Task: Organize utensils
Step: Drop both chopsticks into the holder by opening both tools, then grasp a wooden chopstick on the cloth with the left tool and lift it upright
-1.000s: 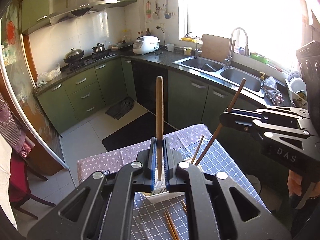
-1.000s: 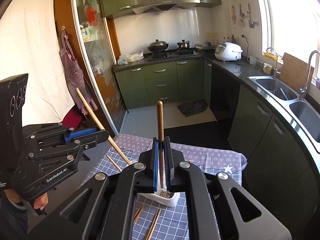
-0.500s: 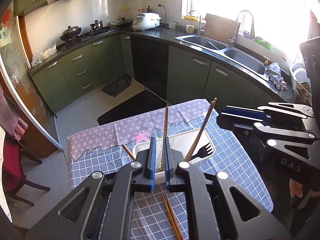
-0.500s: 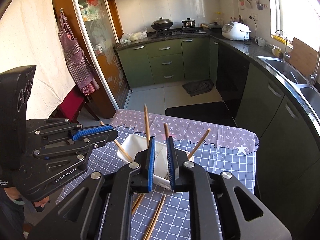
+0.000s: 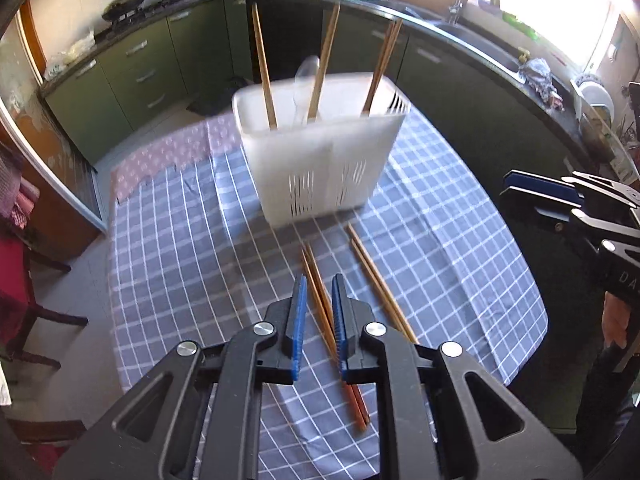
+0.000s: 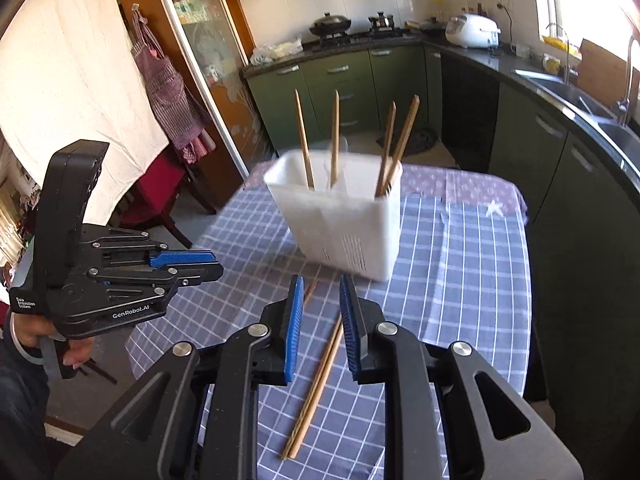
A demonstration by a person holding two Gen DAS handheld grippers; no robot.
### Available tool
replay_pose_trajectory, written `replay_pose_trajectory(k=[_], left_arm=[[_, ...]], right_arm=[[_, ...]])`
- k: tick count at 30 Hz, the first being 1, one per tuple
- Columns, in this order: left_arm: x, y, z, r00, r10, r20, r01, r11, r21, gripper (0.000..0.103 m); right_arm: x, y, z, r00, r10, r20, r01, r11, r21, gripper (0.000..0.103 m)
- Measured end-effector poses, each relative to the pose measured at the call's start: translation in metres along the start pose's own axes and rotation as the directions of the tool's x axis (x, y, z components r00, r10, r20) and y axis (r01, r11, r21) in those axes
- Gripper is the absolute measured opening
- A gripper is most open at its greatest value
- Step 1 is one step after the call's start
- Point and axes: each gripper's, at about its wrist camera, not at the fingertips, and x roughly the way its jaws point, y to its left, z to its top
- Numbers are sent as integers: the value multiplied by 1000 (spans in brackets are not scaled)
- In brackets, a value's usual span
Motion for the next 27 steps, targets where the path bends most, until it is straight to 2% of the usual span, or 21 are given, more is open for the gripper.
replay_pose_trajectory(k=[4,7,11,15,21,27], left_arm=[[57,6,-13,989,-20,-146,10,998,-63,12],[85,9,-13,978,-29,-206,8,995,-101,12],[102,13,-7,974,-40,-224,9,990,-138,12],[112,16,-4,970,-18,-241,-17,989,-145,12],[127,21,-4,958,-9,-288,-38,987,-156,12],[139,18,0,949,24,-314,-69,988,-136,12]], right_arm=[[31,-17,-37,996,6,-85,-2,999,53,19],[45,-28,-49,993,2,-119,6,997,74,19],[56,-39,-53,990,2,-142,12,995,95,19],[62,-47,-53,988,17,-153,1,994,112,19],[69,-52,-58,985,42,-167,-20,991,130,19],[72,-54,-62,983,72,-171,-48,989,143,19]])
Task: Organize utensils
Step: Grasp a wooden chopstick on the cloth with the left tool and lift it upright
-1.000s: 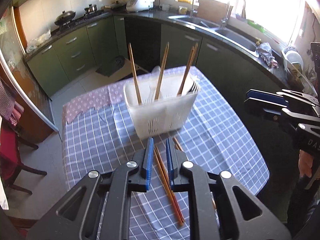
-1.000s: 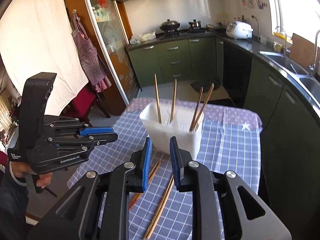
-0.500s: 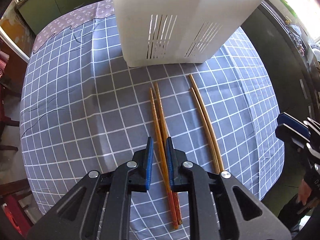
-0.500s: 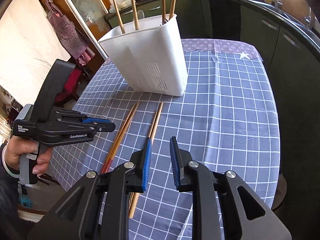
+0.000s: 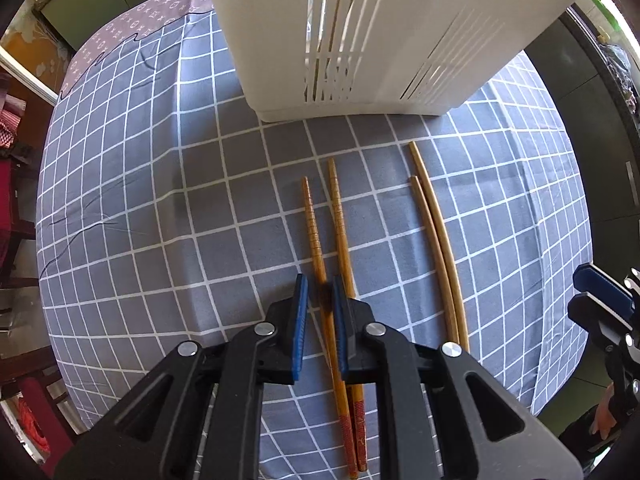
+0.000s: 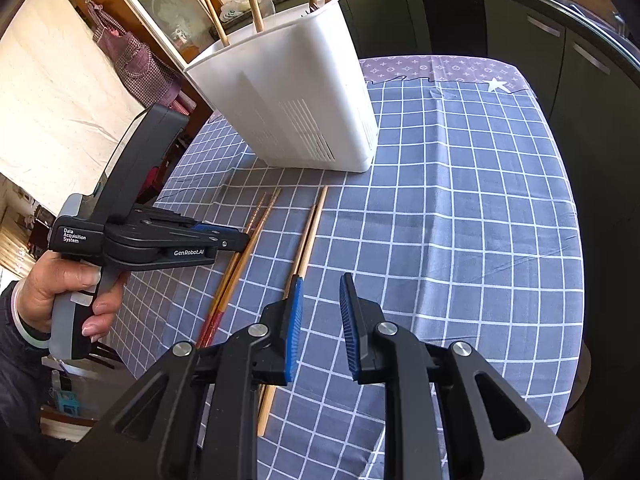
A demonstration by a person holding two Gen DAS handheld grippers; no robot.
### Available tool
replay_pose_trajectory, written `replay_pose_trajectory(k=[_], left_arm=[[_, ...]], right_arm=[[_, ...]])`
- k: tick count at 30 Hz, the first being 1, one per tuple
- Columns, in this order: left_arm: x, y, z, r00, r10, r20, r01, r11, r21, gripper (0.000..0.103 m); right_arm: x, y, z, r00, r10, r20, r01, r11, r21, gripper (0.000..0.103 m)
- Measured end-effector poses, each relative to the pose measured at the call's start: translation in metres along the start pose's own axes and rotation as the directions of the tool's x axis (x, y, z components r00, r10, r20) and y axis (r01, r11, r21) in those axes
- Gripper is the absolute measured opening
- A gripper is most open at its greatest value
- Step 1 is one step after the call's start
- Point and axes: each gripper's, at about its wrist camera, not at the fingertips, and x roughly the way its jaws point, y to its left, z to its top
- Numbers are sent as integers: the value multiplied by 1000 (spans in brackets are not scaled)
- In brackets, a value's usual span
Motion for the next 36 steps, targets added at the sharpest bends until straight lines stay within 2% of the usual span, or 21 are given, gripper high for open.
replay_pose_trajectory(k=[6,7,12,19,28,36], left_arm=[[10,-14,-3,999,42,5,-42,999,33,12],[9,-16,-4,999,41,7,-42,998,43,8],[4,-18,-10,999,30,13,-30,999,39,6],[-38,-5,-20,993,-21,115,17,999,30,6],[-119,4,-41,951,-35,306,15,998,66,6],[-151,17,-64,911,-36,412,3,997,82,6]], right_arm=[[3,-3,-2,1000,8,-5,-8,1000,4,19],[4,-3,-2,1000,9,-8,-9,1000,4,19],[5,-3,-4,1000,11,-16,-11,1000,1,19],[2,-4,-5,1000,-1,-18,1,1000,7,19],[8,9,2,999,-20,-37,19,1000,-25,19],[33,15,19,993,-22,-114,19,1000,-22,20]])
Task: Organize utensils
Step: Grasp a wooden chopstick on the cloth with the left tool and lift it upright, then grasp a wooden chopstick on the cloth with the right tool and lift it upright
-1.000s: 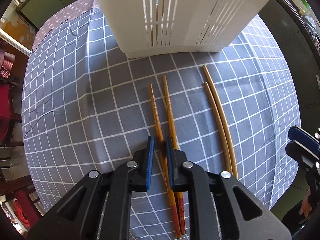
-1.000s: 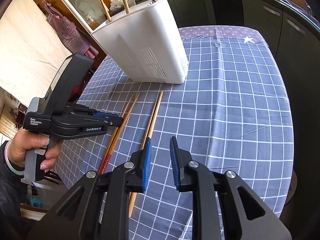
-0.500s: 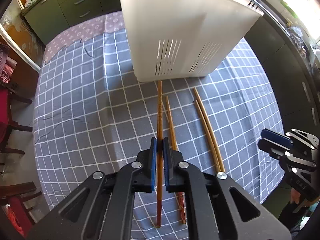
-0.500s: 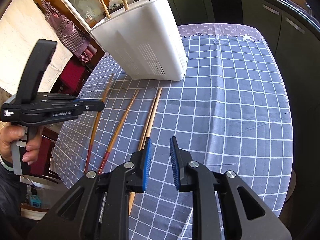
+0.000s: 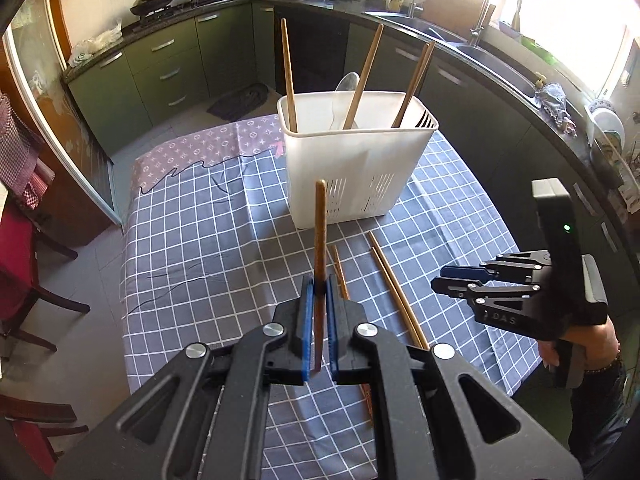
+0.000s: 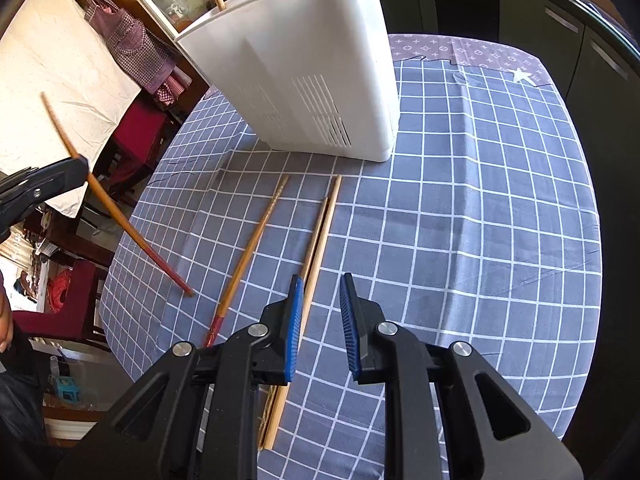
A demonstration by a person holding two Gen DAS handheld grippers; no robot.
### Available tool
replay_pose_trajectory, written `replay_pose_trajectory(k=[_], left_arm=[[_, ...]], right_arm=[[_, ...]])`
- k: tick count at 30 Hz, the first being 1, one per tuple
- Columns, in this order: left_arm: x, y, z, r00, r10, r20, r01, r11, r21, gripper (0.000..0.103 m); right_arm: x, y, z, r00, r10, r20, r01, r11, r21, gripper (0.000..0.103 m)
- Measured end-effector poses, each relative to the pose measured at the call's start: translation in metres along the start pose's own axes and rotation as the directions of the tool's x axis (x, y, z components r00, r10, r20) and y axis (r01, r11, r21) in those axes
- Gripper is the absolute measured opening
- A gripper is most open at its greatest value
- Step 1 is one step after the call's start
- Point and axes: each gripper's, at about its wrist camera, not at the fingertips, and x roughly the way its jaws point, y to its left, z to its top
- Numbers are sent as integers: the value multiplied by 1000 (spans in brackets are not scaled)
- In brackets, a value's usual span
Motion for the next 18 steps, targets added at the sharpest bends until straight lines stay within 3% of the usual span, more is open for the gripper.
replay_pose_trajectory(k=[13,18], left_arm=[[-9,0,-8,1000,-17,18,17,1000,23,6],[-9,2,-9,1000,-17,19,17,1000,23,6]], right_arm=[[54,18,22,984,-130,-120,124,991,-53,14],[66,25,25,981,-140,-135,133,989,-57,14]])
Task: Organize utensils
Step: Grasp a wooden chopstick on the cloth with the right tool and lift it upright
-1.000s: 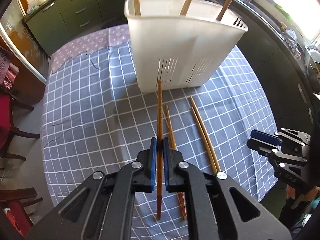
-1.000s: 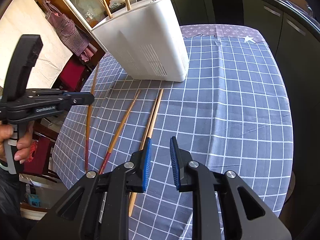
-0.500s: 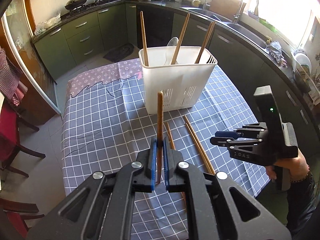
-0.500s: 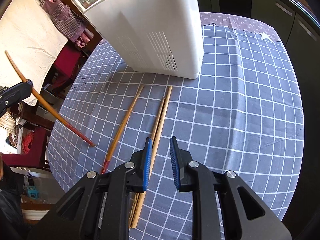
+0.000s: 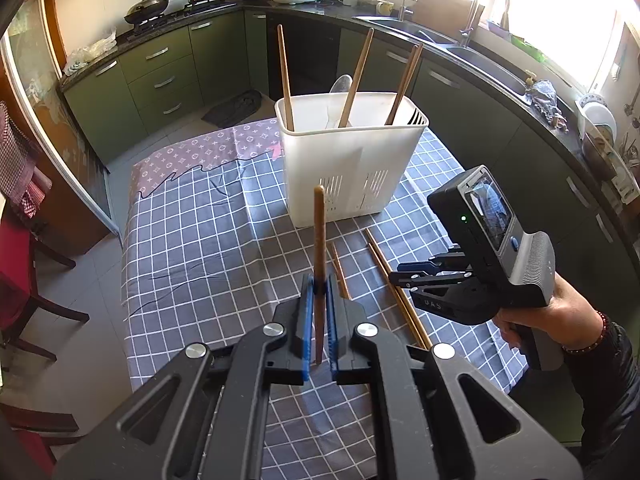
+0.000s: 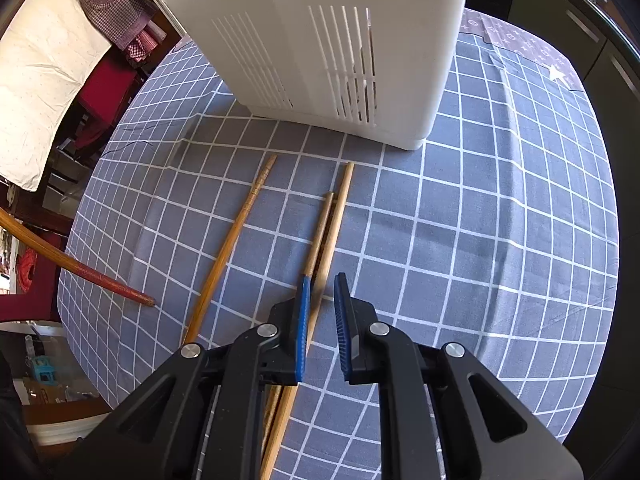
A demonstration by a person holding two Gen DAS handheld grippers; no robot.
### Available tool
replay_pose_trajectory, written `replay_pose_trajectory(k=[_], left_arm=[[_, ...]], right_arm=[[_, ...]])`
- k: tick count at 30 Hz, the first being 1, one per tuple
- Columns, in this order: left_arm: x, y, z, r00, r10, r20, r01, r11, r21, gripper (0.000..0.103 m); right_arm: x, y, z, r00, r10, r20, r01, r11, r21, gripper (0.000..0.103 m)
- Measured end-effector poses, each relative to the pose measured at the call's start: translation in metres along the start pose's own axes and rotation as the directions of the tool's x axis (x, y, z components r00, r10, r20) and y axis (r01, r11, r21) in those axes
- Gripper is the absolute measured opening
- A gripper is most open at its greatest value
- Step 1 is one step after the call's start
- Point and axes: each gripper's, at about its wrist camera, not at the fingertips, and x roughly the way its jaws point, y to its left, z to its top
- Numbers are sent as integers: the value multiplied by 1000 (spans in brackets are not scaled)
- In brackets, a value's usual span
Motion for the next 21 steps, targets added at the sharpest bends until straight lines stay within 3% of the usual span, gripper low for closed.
replay_pose_trajectory(k=[6,15,21], left_arm=[[0,0,-1,1000,0,0,0,1000,2,6],[-2,1,-1,1000,3,-4,-3,1000,7,6],[-3,1,-1,1000,1,-1,-1,1000,7,6]], right_arm=[[-3,-2,-2,997,-72,-1,72,997,-6,14],[7,12,6,997,-69,-21,69,997,-23,13],[4,9,5,997,-72,-7,72,997,-8,7]])
